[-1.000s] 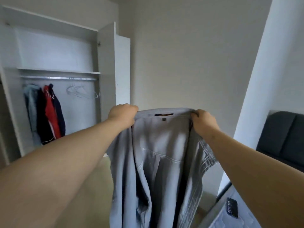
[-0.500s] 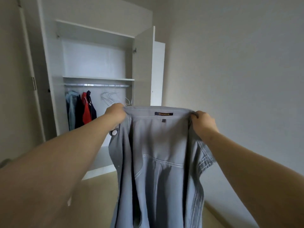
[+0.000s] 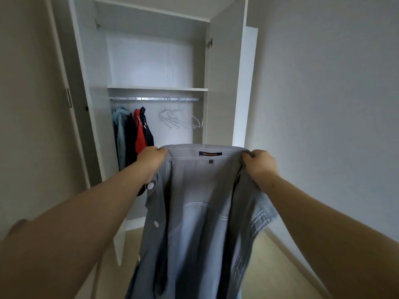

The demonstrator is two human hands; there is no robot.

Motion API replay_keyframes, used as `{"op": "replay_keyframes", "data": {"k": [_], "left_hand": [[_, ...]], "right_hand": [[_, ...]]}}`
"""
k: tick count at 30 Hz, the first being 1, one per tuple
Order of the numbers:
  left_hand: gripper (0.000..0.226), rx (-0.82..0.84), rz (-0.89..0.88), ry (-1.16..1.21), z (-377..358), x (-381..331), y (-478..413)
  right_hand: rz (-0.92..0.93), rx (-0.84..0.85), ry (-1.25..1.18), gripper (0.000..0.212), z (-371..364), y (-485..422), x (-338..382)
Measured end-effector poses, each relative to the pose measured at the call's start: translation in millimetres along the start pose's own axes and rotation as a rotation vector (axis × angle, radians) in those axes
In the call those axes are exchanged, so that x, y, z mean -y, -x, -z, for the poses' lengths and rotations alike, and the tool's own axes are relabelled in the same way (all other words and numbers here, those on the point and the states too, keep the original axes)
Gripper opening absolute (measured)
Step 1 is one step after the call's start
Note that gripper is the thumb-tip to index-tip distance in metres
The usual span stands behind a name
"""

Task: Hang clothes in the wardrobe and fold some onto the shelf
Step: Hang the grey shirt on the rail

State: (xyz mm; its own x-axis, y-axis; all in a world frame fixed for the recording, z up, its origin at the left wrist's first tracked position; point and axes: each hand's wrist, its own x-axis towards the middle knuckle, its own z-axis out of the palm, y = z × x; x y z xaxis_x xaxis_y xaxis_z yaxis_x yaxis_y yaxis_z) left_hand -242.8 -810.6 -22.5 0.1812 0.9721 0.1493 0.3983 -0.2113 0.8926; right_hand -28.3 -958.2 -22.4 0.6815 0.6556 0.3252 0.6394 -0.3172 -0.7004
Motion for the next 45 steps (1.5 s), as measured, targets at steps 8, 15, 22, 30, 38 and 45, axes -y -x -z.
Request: {"op": "replay_keyframes", "data": {"k": [8,15,22,30,38,45], "left_hand": [[0.024,-0.086,0.143,0.258,-27.3,8.7,-111.0],[0.022,-0.178,0.201,0.369,-68.0,5.3,-217.3],[0.024,-0.262,0.187,0.328,-96.3,25.0,-304.9],[0.026,-0.24,0.159,0.402,-141.1,44.1,-429.4],[0.029,-0.239,0.171,0.5,-161.6,44.2,-586.8],[0.024,-0.307,0.221,0.585,-174.2,54.5,-681.6]], "right_hand": [[0.023,0.133,-0.168,0.033,-96.6,-119.9,3.1],[0.096,0.265,-0.271,0.034,-175.0,-234.9,13.5],[0.097,0.346,-0.313,0.033,-247.5,-315.6,8.4],[0.111,0.361,-0.312,0.027,-328.0,-419.1,7.1],[0.145,0.371,-0.245,0.027,-413.3,-544.6,32.5],[0.185,0.512,-0.247,0.024,-492.5,-623.3,49.4]]}}
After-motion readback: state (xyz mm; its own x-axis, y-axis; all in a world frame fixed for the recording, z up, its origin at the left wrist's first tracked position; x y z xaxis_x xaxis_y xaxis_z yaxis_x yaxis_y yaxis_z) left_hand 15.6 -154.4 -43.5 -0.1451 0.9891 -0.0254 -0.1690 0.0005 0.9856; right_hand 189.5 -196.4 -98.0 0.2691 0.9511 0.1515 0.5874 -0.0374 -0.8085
